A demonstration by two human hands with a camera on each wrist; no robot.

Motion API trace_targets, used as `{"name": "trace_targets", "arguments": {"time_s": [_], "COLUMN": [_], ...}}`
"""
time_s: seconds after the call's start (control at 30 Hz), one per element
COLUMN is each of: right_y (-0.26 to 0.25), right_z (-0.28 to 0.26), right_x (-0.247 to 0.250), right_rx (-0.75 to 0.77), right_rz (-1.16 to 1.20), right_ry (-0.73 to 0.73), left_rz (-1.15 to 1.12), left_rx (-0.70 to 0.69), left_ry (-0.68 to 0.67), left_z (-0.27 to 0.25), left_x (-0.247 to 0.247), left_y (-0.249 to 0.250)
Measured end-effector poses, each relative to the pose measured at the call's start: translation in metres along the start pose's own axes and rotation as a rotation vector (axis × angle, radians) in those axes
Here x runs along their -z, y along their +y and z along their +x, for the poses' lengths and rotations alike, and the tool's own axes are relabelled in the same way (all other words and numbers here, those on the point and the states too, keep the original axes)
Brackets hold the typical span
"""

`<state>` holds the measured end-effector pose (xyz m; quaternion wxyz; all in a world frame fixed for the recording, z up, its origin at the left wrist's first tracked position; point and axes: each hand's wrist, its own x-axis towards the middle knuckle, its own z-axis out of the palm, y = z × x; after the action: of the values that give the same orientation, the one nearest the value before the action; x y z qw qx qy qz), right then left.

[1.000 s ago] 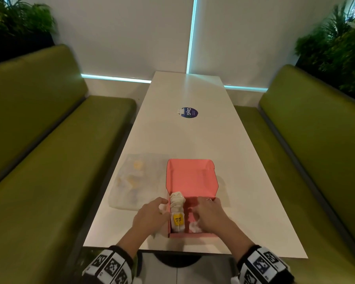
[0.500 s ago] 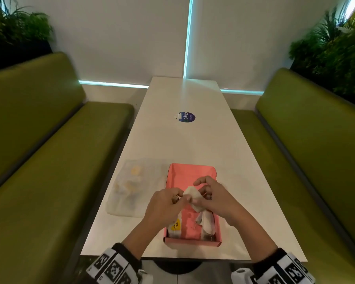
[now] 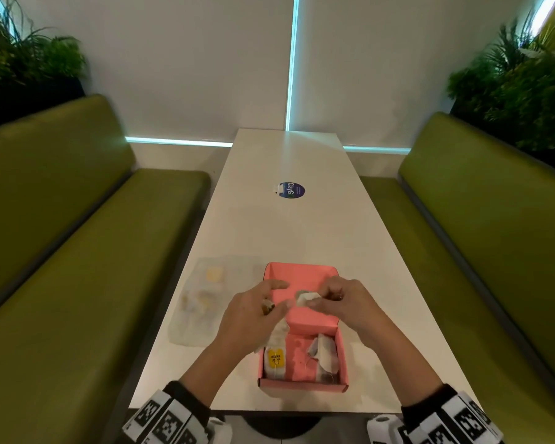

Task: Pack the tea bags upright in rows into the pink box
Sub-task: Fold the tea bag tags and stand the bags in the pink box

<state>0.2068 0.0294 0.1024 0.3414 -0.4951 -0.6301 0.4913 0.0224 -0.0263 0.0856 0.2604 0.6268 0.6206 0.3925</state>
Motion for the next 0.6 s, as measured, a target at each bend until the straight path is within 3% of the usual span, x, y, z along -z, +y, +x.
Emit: {"name": "trace_targets", "arguments": {"time_s": [0.13, 0.4, 0.6], "right_y": [0.001, -0.001, -0.007], "right_z": [-0.001, -0.011, -0.022], "right_x": [-0.001, -0.015, -0.019], "right_rx": [0.022, 0.043, 0.078], "right_rz": [-0.022, 0.087, -0.048], "right_ry": [0.117, 0.059, -0.035], "left_rz": [-0.115, -0.067, -0.184], "left_rx": [0.000, -0.008, 0.060], "left_ry": [0.042, 0.032, 0.105], "left_z": [-0.002, -0.003, 0.000], "left_x": [-0.003, -0.019, -0.017], "left_y": [0.005, 0.010, 0.011]}}
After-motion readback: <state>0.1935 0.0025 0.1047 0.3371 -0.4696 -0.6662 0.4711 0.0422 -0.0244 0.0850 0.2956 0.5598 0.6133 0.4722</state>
